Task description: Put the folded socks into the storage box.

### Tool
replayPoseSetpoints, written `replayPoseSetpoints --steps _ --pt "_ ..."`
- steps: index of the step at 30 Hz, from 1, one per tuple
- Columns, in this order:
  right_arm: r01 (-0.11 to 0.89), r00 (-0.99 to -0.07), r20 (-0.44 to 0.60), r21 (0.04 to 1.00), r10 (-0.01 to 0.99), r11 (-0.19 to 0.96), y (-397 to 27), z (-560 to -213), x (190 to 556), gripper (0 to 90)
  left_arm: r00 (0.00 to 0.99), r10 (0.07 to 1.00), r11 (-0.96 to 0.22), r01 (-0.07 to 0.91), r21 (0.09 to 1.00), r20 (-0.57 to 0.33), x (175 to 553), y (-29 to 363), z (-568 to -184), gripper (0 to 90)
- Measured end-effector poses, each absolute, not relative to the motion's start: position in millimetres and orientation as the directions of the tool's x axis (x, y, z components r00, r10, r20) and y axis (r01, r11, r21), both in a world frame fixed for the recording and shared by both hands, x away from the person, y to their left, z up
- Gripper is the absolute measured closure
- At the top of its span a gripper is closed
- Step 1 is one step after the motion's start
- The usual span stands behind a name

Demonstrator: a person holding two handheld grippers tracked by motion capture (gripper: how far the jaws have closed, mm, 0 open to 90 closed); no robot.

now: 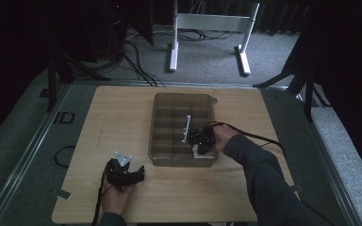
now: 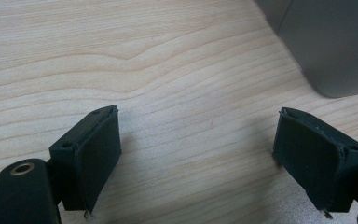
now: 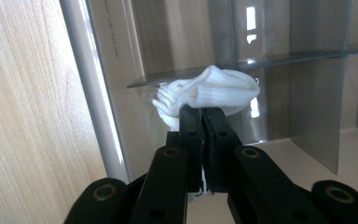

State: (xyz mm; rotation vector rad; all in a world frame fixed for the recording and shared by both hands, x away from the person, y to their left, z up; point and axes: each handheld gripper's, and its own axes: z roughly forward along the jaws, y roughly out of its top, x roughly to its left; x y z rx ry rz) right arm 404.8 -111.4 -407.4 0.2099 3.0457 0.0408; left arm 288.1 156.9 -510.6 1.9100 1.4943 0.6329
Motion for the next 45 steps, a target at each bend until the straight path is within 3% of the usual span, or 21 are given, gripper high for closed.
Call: replayPoseSetpoints --steps 19,40,45 --pt "0.138 -0.987 -0.082 -0.026 0.135 0.990 -104.6 -425.8 405.4 89.2 0.245 0.969 -0.164 0.671 0.723 -0.008 288.0 156.7 -510.5 15.1" --pt "0.149 -0.986 -0.075 -0.031 0.147 0.988 -104.6 -434.4 406.9 89.7 0.248 0.969 -0.167 0.671 0.722 -0.007 287.9 156.7 -510.5 15.1" --pt "0.143 -0.985 -0.098 -0.032 0.139 0.989 -105.3 -431.3 404.7 83.8 0.248 0.969 -0.166 0.671 0.722 -0.007 287.9 156.7 -510.4 15.1"
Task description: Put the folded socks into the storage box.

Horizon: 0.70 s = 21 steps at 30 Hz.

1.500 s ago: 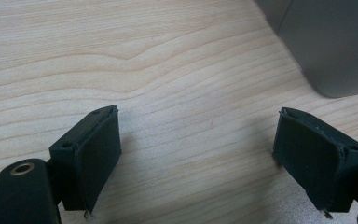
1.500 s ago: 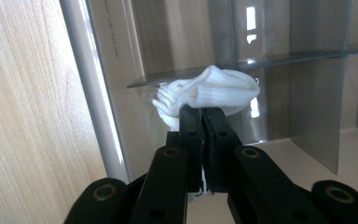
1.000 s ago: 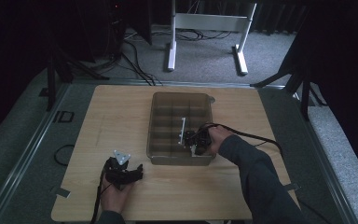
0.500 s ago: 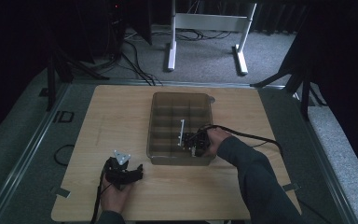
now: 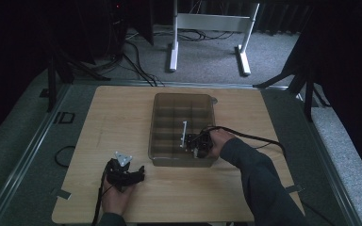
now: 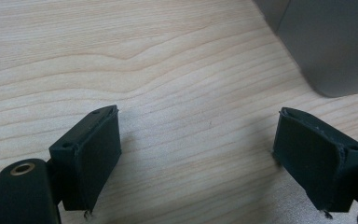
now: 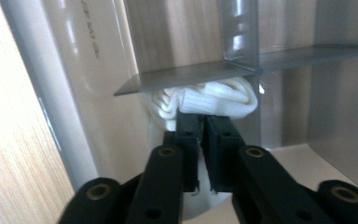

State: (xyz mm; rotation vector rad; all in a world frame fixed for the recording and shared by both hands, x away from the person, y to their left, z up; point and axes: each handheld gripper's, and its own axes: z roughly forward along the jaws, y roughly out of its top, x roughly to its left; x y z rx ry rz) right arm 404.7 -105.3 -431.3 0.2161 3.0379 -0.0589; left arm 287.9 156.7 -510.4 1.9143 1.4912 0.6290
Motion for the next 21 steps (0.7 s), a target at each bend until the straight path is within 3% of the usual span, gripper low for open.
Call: replayPoseSetpoints --steps 21 --pt "0.149 -0.976 -0.154 0.051 0.155 0.987 -124.0 -400.6 399.3 76.5 0.249 0.969 -0.168 0.671 0.722 -0.005 287.8 156.7 -510.4 15.1"
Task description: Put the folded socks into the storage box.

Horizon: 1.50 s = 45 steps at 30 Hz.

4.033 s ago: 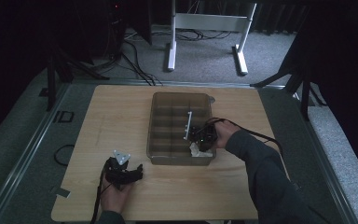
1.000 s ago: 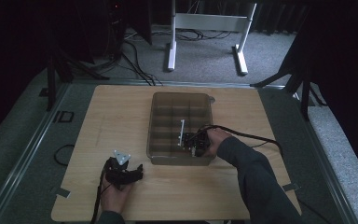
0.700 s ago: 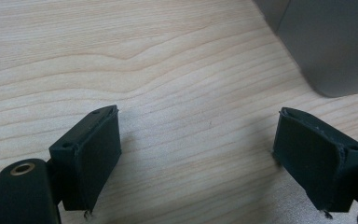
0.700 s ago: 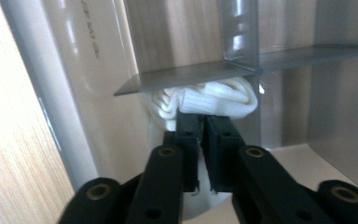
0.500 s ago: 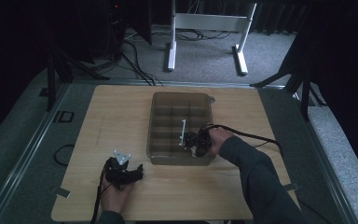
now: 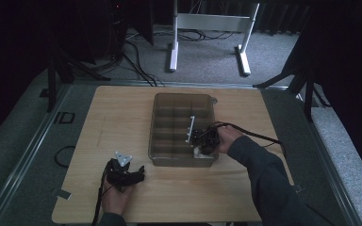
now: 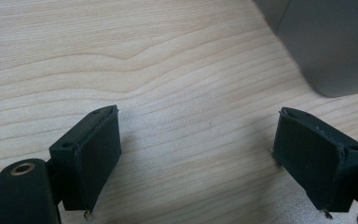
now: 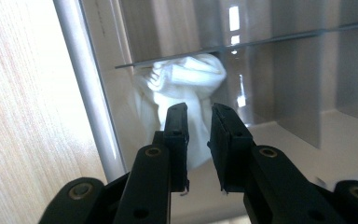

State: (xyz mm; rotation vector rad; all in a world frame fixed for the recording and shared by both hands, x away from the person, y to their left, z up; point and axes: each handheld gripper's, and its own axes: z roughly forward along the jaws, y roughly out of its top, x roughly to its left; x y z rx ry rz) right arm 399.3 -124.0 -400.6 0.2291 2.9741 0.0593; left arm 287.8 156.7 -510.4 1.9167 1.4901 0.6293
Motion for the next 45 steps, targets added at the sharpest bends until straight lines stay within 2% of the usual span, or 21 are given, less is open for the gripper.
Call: replayPoseSetpoints --steps 10,17,30,45 --pt "0.189 -0.960 -0.173 0.176 0.219 0.966 -139.0 -376.2 399.7 74.9 0.248 0.969 -0.167 0.671 0.723 -0.006 287.8 156.6 -510.4 15.1" --pt "0.210 -0.952 -0.175 0.231 0.253 0.950 -146.2 -370.5 399.8 74.8 0.248 0.969 -0.167 0.671 0.723 -0.006 287.8 156.6 -510.4 15.1" --pt "0.339 -0.898 -0.120 0.424 0.423 0.840 -201.6 -367.7 406.2 74.8 0.247 0.969 -0.166 0.671 0.722 -0.007 287.8 156.5 -510.4 15.1" --pt "0.425 -0.814 -0.117 0.548 0.569 0.721 -227.5 -388.6 400.4 73.7 0.248 0.969 -0.166 0.671 0.722 -0.007 287.8 156.6 -510.4 15.1"
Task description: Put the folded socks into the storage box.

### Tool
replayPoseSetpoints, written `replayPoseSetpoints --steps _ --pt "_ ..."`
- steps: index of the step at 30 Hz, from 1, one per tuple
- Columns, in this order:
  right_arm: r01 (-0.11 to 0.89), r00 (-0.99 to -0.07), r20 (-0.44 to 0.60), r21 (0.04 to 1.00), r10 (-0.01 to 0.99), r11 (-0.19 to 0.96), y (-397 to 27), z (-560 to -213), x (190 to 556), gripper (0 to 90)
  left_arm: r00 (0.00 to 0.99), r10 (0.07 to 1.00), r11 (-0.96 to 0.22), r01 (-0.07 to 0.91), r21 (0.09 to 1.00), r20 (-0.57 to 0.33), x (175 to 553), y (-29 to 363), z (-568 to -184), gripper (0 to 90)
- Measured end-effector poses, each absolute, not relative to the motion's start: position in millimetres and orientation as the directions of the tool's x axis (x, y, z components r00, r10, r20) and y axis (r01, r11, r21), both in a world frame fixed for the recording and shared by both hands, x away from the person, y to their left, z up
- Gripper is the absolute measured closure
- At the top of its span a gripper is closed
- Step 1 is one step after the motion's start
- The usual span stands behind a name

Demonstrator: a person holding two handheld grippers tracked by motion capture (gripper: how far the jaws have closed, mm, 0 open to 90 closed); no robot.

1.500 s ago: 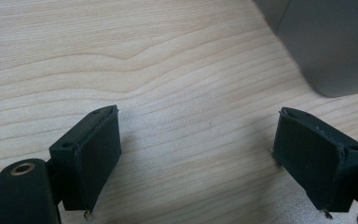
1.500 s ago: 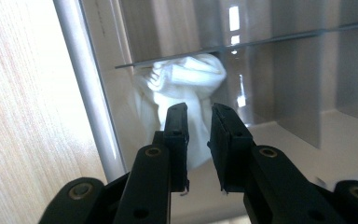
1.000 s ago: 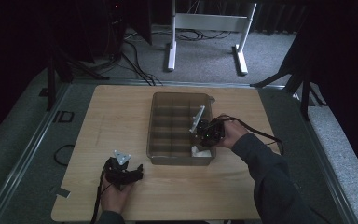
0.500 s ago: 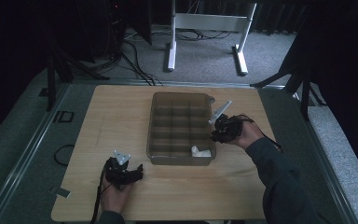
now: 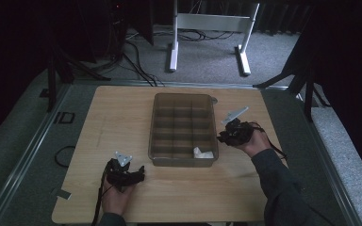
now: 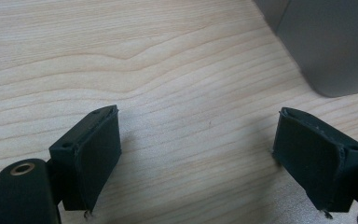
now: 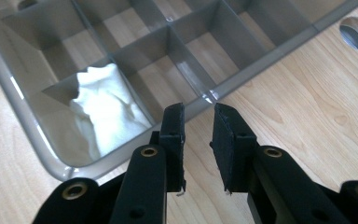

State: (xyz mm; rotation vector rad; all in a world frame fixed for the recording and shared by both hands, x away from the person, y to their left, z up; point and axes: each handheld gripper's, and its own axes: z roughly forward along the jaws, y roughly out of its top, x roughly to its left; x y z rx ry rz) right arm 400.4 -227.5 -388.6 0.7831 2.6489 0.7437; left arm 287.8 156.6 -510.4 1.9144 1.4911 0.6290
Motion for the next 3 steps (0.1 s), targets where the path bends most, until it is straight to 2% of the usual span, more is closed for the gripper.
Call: replayPoseSetpoints --steps 3 --pt "0.430 -0.808 -0.116 0.555 0.577 0.713 -230.2 -392.4 399.2 73.3 0.247 0.969 -0.166 0.671 0.722 -0.007 287.8 156.6 -510.4 15.1"
